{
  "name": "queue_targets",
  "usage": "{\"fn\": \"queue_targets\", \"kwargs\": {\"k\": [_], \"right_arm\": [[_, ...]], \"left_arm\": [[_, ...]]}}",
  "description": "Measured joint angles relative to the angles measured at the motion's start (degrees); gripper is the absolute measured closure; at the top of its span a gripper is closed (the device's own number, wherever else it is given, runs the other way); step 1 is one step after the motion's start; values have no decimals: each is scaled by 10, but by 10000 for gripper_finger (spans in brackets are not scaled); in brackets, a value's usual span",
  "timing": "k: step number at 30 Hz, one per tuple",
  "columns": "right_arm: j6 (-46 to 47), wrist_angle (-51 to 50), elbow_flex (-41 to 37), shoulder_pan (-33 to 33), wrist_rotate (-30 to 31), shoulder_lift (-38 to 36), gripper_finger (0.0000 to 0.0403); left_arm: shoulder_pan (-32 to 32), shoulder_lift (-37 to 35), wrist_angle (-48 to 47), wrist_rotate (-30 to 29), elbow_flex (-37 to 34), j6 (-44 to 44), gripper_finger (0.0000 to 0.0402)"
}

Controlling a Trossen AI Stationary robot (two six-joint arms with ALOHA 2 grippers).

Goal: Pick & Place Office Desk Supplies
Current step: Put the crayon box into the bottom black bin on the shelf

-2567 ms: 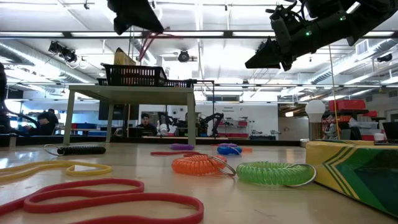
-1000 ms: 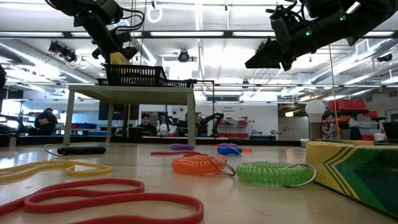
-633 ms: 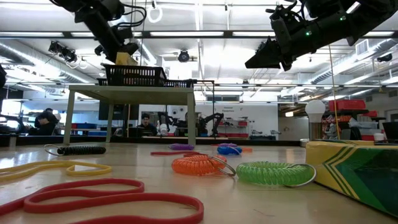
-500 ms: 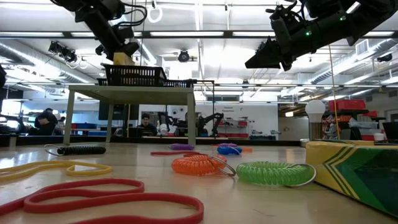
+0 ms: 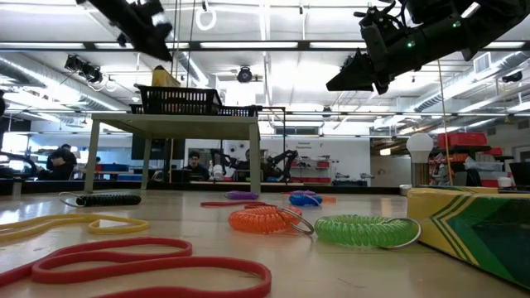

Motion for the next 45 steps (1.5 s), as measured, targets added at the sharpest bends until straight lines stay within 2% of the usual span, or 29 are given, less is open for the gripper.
{"fn": "queue_targets", "kwargs": {"k": [5, 8, 16, 20, 27, 33, 36, 40, 45], "right_arm": [[0, 0, 0, 0, 0, 0, 366], [0, 0, 0, 0, 0, 0, 366], [0, 0, 0, 0, 0, 0, 366], [0, 0, 0, 0, 0, 0, 366], [-54, 15, 0, -5, 0, 0, 366], [-51, 11, 0, -5, 0, 0, 366], [-61, 25, 0, -5, -3, 0, 366], [-105, 57, 0, -5, -4, 1, 366], [-75, 101, 0, 0, -6, 1, 366]], "left_arm": [[-116, -44, 6, -3, -39, 0, 367], [-203, -51, 34, -38, -76, 0, 394], [-440, -29, 209, -155, -185, 13, 394], [-518, 1, 263, -179, -218, -5, 394], [-586, 91, 346, -181, -257, -63, 394], [-609, 199, 483, -172, -282, -98, 394], [-613, 260, 539, -152, -283, -118, 394], [-613, 338, 618, -92, -283, -147, 394], [-613, 421, 708, -36, -280, -161, 394]]}}
